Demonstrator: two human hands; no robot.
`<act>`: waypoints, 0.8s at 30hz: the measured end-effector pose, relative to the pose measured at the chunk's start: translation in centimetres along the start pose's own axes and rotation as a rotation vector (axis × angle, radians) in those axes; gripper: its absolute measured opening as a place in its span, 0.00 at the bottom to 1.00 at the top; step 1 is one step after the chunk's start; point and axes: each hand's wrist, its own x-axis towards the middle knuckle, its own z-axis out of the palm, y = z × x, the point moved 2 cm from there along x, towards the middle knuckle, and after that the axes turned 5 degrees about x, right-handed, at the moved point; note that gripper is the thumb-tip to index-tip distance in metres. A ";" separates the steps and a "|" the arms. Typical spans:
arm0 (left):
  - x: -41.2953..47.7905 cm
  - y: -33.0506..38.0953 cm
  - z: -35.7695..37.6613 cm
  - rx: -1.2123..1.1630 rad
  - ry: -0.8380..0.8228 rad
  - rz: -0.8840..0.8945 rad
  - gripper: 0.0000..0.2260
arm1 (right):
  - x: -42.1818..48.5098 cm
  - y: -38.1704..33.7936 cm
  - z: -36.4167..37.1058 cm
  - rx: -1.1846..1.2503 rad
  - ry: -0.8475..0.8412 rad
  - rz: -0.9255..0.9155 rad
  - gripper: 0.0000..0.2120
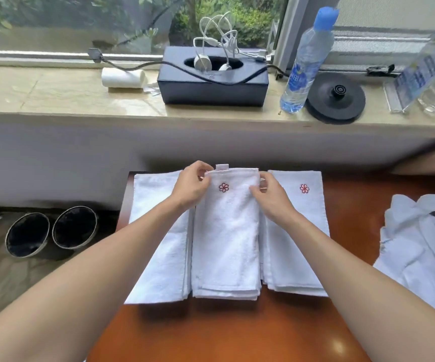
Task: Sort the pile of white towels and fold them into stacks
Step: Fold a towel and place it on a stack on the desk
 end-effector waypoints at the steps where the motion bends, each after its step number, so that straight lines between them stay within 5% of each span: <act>1: 0.3 -0.5 0.6 -0.033 -0.027 -0.048 0.14 | 0.0 0.7 0.3 0.019 -0.017 0.032 0.14; 4: -0.4 -1.8 2.2 -0.061 -0.076 -0.144 0.25 | -0.9 2.7 1.0 0.047 -0.039 0.083 0.23; 9: -5.3 -4.0 4.1 -0.109 -0.108 -0.104 0.30 | -5.0 4.7 2.2 0.034 -0.019 0.111 0.27; 14: -9.2 -4.5 4.8 0.016 -0.193 -0.002 0.21 | -9.3 5.0 3.1 0.004 -0.076 0.075 0.37; 24: -12.1 -4.3 5.0 0.308 -0.177 0.040 0.17 | -11.3 5.6 3.8 -0.192 -0.101 0.032 0.29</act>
